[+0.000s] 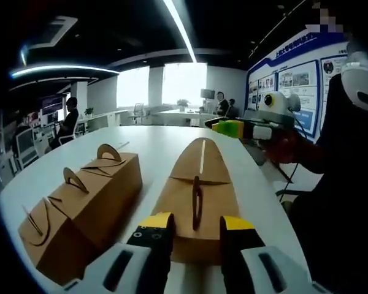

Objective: Pick up one paper box from the group, open the paper box, and remove the item inside

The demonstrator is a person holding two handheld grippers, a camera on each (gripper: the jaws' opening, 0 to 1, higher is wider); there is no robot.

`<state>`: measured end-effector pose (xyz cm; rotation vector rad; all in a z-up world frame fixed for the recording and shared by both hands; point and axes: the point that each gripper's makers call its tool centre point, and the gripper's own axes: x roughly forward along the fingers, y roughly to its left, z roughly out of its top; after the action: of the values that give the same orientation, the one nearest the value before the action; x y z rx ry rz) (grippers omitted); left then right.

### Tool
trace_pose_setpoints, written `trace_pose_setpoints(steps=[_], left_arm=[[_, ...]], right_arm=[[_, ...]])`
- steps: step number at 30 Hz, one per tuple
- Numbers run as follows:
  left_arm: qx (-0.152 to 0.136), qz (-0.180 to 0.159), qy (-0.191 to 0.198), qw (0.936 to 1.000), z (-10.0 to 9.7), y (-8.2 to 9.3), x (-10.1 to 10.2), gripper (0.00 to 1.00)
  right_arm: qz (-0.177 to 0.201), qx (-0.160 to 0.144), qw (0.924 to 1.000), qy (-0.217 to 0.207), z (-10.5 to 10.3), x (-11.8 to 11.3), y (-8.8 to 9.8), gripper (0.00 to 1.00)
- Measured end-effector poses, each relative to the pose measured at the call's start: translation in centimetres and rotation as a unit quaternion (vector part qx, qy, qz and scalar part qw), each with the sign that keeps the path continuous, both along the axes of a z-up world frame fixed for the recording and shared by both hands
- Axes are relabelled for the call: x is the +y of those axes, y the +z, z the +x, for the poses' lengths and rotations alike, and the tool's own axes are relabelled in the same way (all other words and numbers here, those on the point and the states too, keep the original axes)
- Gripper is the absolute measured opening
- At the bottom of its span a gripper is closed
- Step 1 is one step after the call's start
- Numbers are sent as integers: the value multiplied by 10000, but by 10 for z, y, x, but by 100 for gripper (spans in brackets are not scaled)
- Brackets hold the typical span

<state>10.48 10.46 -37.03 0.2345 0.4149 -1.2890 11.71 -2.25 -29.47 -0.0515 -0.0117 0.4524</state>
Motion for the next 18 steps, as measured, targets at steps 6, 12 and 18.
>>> trace_pose_setpoints(steps=[6, 12, 18], left_arm=[[6, -8, -4, 10000, 0, 0, 0, 32], [3, 1, -4, 10000, 0, 0, 0, 32], [10, -9, 0, 10000, 0, 0, 0, 32]], right_arm=[[-111, -78, 9994, 315, 13, 19, 3, 19], [-356, -91, 9977, 573, 20, 37, -4, 9], [-431, 74, 9968, 665, 22, 44, -17, 5]])
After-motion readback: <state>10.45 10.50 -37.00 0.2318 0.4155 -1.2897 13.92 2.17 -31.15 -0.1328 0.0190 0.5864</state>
